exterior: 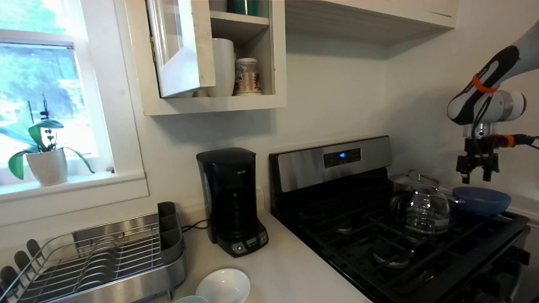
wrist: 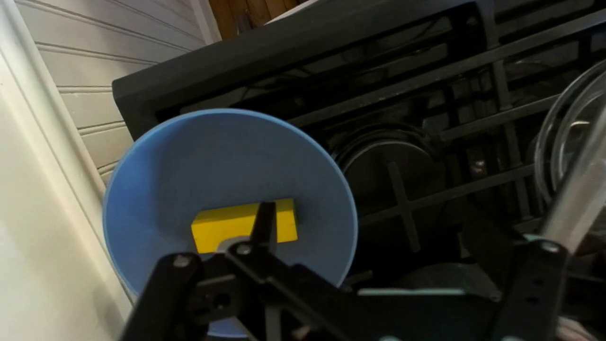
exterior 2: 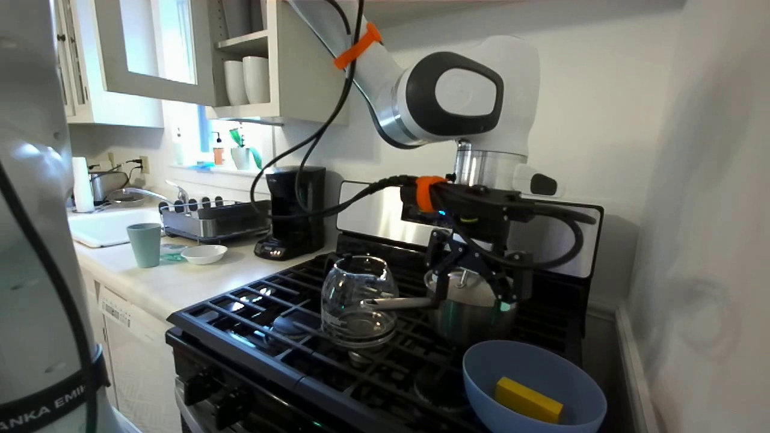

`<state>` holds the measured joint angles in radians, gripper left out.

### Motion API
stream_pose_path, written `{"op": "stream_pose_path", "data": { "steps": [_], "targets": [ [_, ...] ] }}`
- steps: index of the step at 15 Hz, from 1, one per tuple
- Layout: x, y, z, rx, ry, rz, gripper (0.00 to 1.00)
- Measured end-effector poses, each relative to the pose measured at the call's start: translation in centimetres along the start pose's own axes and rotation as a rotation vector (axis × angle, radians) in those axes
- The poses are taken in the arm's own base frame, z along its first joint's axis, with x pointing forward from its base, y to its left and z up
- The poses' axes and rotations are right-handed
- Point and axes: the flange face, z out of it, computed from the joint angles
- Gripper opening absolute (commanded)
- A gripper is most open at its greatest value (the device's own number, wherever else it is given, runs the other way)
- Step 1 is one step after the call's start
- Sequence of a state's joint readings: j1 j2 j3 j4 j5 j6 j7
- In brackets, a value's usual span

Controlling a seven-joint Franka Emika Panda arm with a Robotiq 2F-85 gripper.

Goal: Put the blue bowl on the cupboard to the left

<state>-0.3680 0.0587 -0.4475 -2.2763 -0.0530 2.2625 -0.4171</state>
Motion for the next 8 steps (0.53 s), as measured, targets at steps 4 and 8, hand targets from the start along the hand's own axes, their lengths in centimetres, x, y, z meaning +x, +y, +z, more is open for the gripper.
{"op": "stream_pose_path", "data": {
  "steps": [4, 8],
  "targets": [
    [0.7, 0.2, 2.4, -0.030, 0.013, 0.015, 1.00],
    [1.0, -0.9, 4.9, -0.042, 0.008, 0.009, 0.87]
  ]
}}
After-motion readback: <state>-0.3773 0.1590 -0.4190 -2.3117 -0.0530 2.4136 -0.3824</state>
